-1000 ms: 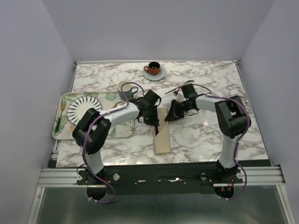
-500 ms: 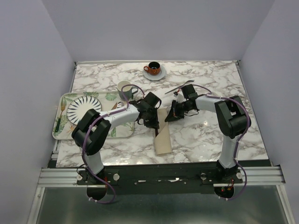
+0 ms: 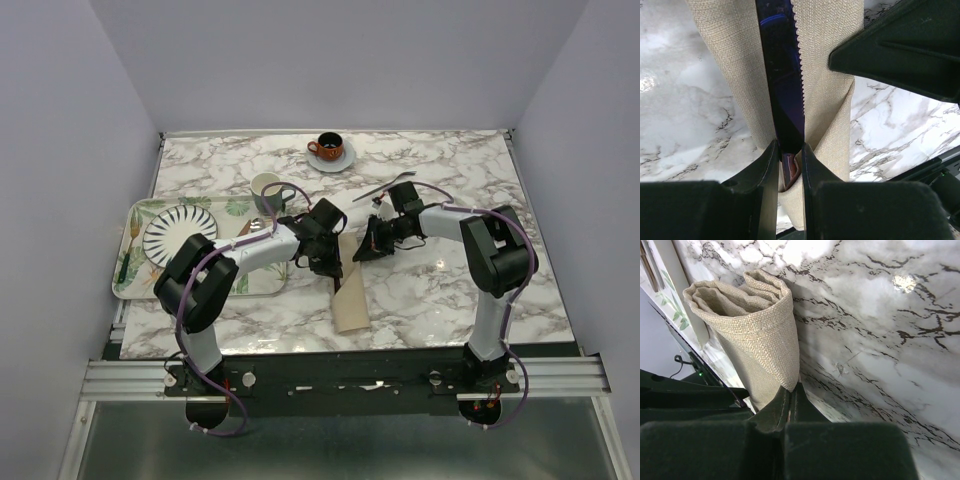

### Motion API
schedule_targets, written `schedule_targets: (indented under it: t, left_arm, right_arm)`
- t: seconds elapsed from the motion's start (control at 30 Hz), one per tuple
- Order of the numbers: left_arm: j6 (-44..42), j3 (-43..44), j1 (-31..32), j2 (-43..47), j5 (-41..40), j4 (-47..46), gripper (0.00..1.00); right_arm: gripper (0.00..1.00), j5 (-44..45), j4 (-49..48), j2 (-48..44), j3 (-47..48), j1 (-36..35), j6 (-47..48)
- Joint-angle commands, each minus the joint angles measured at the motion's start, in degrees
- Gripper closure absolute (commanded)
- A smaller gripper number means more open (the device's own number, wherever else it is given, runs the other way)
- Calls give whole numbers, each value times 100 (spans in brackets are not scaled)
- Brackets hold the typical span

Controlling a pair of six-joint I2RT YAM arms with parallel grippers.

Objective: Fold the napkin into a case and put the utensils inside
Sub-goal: Insert the knife into the folded napkin.

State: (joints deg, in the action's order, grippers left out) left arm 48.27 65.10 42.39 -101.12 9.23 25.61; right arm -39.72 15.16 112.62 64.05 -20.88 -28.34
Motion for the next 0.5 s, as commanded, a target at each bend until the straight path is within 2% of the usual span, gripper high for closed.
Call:
schedule_targets:
  t: [0.0, 0.1, 0.13, 0.47]
  left_arm:
    - [68, -41, 59, -30, 219, 164, 87]
    - [42, -6, 59, -22, 193, 182, 79]
    - [42, 3, 59, -4, 158, 182, 74]
    - [-19, 108, 24, -31, 105, 226, 65]
  right_arm:
    - [99, 404, -74, -135, -112, 23, -23]
    - [99, 395, -83, -152, -130, 23, -14]
    - [99, 387, -83, -152, -138, 23, 3]
    - [99, 299, -136, -205, -200, 23, 12]
